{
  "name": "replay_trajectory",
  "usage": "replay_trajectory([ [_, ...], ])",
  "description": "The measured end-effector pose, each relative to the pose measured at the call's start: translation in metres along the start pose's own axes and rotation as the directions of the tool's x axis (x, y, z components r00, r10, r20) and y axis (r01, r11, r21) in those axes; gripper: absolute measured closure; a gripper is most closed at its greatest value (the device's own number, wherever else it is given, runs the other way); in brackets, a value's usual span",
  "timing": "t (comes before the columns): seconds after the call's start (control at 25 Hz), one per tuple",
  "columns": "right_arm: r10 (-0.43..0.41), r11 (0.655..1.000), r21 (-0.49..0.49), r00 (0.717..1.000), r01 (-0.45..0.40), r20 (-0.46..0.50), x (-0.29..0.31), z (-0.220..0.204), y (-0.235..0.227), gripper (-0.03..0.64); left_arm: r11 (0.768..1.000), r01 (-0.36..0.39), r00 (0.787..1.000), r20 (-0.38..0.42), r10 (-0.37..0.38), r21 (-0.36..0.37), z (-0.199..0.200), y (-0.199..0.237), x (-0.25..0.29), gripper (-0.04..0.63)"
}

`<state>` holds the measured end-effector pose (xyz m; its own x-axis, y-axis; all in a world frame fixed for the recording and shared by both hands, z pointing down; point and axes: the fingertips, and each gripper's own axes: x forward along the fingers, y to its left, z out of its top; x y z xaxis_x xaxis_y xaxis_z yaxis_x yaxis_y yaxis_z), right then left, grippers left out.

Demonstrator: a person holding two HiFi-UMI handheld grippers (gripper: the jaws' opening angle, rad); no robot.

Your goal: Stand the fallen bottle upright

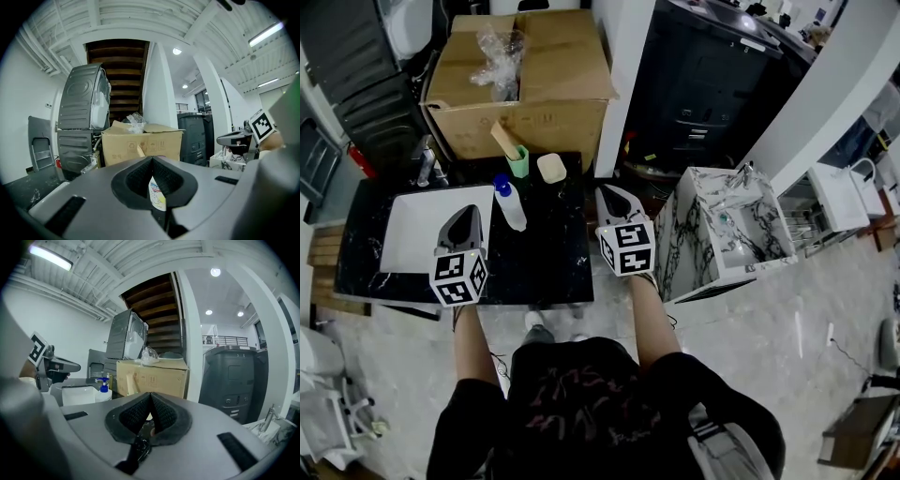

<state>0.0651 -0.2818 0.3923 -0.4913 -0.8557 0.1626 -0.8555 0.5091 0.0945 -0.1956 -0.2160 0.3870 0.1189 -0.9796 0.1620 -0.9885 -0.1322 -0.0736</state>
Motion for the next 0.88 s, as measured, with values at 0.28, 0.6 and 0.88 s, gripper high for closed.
replay_trajectory([
  [0.28,-0.005,1.0,0.007,1.0,0.006,-0.004,-0.0015,-0.0045,-0.0034,0.603,1.0,-0.001,1.0,0.006,0.001,-0.007,-0.0016,-0.0019,-0.0013,0.58],
  [0.6,-0.011,1.0,-0.002,1.0,0.011,-0.011,-0.0006,-0.0085,-0.0084,0.603,1.0,0.005,1.0,-0.003,-0.005,-0.008,-0.0079,-0.0068,0.0032,0.58],
  [0.88,-0.014,1.0,-0.003,1.0,0.014,-0.013,0.0022,-0.0092,-0.0089,0.603,1.0,0.01,1.0,-0.001,-0.01,-0.017,-0.0077,-0.0056,0.0061,0.58],
])
